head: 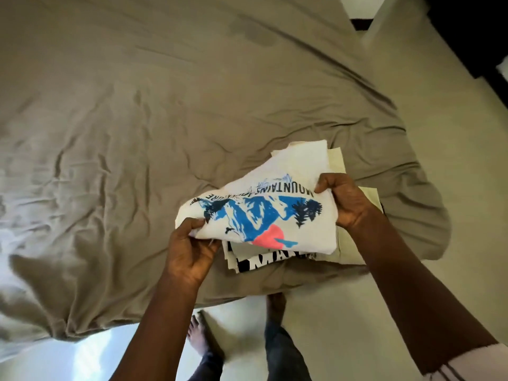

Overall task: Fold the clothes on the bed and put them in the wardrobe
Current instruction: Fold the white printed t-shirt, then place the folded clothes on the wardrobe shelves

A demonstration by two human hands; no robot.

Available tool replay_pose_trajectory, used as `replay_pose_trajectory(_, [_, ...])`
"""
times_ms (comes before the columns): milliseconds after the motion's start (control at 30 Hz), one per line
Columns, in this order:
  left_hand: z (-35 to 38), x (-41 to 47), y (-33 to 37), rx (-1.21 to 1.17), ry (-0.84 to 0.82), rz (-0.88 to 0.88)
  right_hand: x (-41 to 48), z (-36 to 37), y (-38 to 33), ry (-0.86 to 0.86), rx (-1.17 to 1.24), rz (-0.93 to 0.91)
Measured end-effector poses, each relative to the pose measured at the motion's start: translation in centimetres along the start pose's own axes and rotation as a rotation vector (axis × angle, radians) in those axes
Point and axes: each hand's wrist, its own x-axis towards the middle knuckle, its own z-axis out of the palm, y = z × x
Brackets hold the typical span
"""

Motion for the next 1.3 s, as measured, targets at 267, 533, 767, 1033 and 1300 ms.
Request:
replay_pose_trajectory(267, [-5.0,6.4,-9.1,0.257,0.359,-0.064,10.4,-9.4,8.4,0.237,-0.462,0.096])
replay_pose_trajectory(533, [-5.9,5.9,-11.8,0.552,0.561,0.008,9.7,-11.7,10.3,0.229,-1.038,-0.082])
replay_pose_trajectory(767, [-6.0,-3.8,-9.9,1.274,0.628,0.464,3.4,-7.0,8.2,0.094,-1.456,-0.461])
replay_pose_trajectory(1033, [-11.1,-20.3,-11.1,1.244,0.806,0.954,-6.2,1.6,12.6,-0.395,-1.406,-0.695])
replay_pose_trajectory(1300, [-21.3,-39.7,-17.6,1.253,1.348,1.000,-16.4,8.6,24.6,-0.929,-1.529,-0.856])
